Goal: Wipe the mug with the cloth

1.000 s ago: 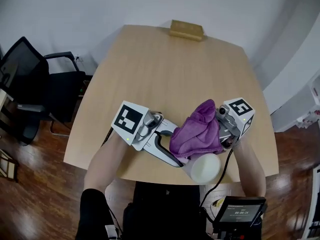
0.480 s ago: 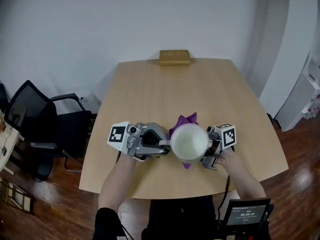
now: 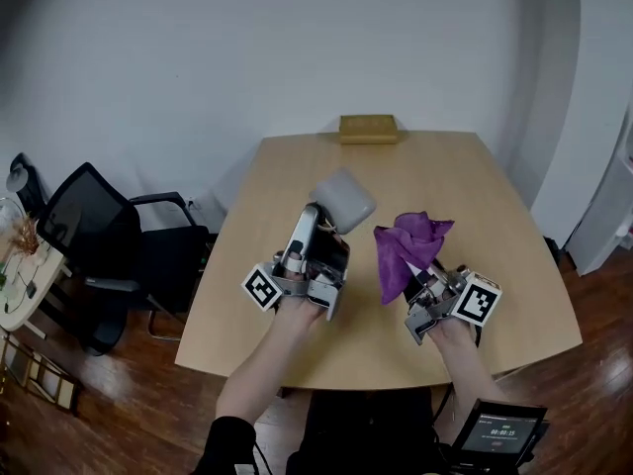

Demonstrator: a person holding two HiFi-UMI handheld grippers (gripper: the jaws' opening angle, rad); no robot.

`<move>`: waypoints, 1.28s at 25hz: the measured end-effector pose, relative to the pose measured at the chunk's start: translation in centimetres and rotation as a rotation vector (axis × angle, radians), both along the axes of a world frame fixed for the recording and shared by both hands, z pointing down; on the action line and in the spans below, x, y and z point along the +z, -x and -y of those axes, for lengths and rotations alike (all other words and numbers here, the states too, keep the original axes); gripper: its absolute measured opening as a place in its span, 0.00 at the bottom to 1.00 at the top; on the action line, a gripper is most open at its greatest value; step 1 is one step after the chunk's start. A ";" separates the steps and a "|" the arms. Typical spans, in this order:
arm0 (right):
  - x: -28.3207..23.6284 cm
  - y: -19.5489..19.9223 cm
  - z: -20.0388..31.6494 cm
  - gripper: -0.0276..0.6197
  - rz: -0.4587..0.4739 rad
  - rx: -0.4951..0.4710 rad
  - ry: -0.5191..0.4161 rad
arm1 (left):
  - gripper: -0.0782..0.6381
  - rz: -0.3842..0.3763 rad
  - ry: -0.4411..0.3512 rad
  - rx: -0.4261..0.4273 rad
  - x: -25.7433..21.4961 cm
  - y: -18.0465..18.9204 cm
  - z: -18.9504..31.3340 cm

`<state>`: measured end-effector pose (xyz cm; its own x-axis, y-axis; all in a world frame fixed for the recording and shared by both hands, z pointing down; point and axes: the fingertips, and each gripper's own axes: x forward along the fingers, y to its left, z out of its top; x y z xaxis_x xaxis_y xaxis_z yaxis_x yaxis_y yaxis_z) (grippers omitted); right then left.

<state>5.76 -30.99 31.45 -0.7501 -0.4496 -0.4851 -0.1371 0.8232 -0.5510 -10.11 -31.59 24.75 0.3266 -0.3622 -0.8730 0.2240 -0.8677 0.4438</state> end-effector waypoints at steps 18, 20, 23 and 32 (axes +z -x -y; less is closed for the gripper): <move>-2.8 5.0 -2.1 0.14 -0.407 0.408 -0.487 | 0.17 -0.212 -0.117 0.027 -0.7 -1.1 -4.8; -0.8 5.0 -0.7 0.14 -0.453 0.375 -0.400 | 0.17 -0.208 -0.127 0.026 -0.5 -0.9 -4.8; 0.3 4.1 0.5 0.14 -0.451 0.353 -0.298 | 0.16 -0.224 -0.130 0.039 -0.4 -0.8 -4.7; -7.8 4.3 -6.4 0.14 -0.359 0.416 -0.731 | 0.16 -0.205 -0.216 0.079 -1.7 -1.6 -6.4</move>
<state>1.44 -24.58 23.67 -0.7570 -0.3902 -0.5241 -0.5633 0.7962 0.2209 -8.49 -25.16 23.06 0.1556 -0.1419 -0.9776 0.3599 -0.9135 0.1898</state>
